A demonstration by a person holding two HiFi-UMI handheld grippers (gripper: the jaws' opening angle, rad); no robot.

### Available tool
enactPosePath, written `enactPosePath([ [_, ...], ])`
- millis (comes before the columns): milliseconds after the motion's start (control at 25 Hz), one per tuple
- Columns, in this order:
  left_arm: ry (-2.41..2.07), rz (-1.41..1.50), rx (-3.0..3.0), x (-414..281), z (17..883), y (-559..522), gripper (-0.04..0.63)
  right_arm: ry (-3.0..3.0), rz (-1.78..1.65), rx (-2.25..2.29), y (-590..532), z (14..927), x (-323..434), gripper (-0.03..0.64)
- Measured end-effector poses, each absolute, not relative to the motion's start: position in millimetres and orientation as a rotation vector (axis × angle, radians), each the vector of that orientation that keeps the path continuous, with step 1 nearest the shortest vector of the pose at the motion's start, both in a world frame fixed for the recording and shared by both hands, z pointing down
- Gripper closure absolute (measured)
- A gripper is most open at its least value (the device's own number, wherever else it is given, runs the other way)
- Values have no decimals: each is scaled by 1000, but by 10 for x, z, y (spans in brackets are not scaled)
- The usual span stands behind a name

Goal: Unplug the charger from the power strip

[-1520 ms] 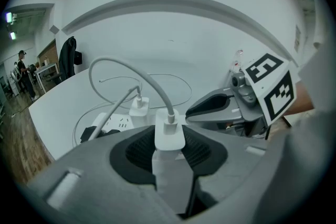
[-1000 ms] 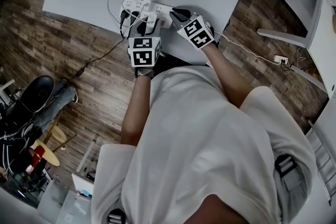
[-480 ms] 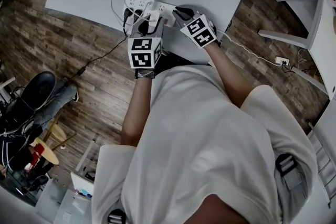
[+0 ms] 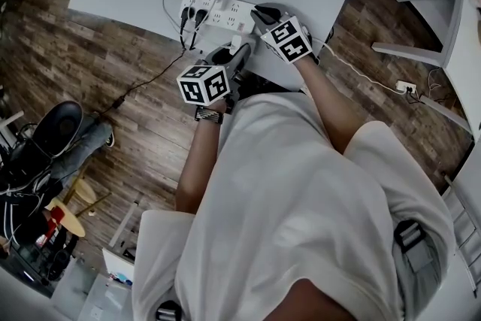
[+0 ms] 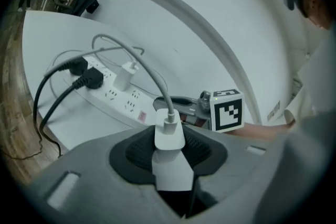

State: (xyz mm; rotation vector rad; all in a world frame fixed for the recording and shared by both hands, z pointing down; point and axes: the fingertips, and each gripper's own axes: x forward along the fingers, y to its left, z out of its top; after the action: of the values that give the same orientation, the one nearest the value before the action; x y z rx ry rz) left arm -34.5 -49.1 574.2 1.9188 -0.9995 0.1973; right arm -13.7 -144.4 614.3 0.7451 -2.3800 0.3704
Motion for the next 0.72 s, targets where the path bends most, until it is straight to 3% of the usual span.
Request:
enactPosePath([
  [720, -962, 238, 1881, -252, 6037, -441, 448, -2377, 356, 782, -1443, 6118, -163, 572],
])
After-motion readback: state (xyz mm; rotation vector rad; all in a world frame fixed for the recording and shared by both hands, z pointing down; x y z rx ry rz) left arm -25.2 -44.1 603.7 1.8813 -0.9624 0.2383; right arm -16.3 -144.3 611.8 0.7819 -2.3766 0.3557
